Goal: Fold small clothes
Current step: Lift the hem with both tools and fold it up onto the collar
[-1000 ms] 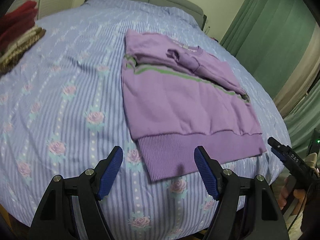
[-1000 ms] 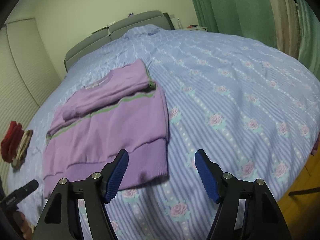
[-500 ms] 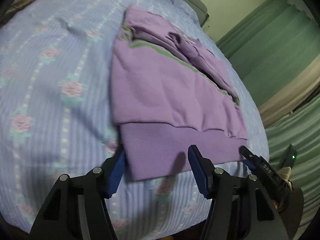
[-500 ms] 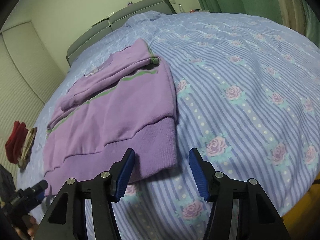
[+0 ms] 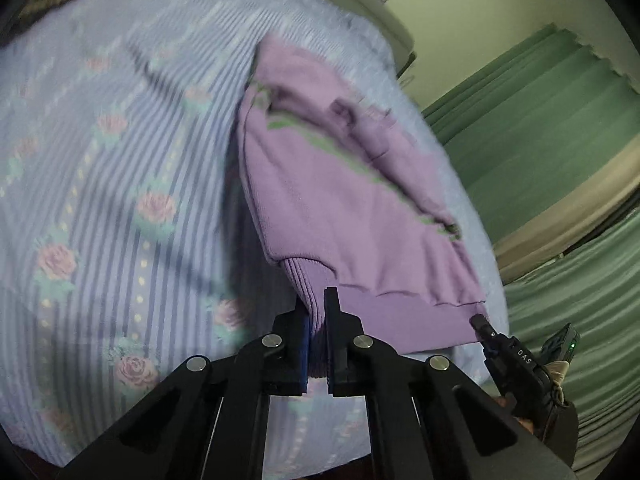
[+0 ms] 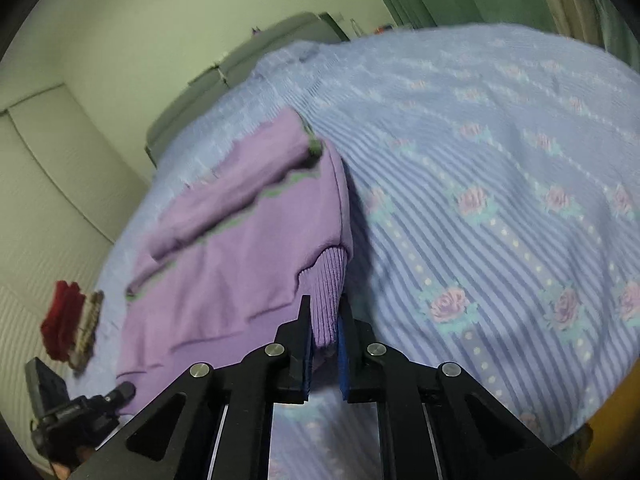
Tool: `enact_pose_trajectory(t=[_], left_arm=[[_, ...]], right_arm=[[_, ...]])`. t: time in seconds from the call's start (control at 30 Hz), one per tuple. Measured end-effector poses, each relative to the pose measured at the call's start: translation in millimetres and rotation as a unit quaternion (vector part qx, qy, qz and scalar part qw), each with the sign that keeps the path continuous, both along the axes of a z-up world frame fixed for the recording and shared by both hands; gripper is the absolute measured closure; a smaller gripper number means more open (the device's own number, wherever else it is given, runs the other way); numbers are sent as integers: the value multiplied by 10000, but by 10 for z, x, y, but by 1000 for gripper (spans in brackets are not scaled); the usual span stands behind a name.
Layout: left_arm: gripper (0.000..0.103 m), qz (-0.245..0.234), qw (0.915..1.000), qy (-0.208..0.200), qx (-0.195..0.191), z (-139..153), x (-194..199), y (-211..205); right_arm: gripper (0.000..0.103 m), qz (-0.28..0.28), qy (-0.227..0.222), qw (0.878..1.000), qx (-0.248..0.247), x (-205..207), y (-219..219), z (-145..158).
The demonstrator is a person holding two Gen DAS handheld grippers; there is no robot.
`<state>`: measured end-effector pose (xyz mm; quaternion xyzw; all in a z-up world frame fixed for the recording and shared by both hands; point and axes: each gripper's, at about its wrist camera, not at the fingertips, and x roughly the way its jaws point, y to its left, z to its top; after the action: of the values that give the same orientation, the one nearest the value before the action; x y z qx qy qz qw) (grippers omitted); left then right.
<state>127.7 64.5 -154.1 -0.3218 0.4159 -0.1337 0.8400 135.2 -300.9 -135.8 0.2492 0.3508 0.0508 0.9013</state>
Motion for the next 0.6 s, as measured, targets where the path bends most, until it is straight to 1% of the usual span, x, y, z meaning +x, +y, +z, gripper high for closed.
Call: enact_pose_trajectory(t=[0.03,0.1,0.13,0.2,0.27,0.3,0.37,0.47,0.6], left_arm=[[96,42,9999,-112,5,81,-29,4],[96,197,9993,-312,114,250,-91,36],[96,252,9990,-347,131,290,-96,43],[96,359,9985,-394,148,368,-99,66],[96,432,9974,-513,262,455,-80,48],[96,481,9969,-545,293,497,-69,40],[96,588,9956,-689,233,630,-49,63],[96,797,9922,-936,188,851,105,82],[96,944,9894,-1085,208,1121,423,122]], right_arm=[[93,-15,-162,9998,65,-47,5,108],[93,-60,-307,9995,92,-84,9,225],[93,-105,-294,9995,85,-80,3,256],[93,-151,-244,9991,324,-63,-55,240],[93,-188,-219,9983,505,-39,-89,243],[93,-187,-253,9981,534,-43,-87,265],[93,-189,-423,9968,652,-28,-84,369],[93,-222,-717,9946,723,95,-83,606],[93,-236,-1019,9915,777,433,-41,957]])
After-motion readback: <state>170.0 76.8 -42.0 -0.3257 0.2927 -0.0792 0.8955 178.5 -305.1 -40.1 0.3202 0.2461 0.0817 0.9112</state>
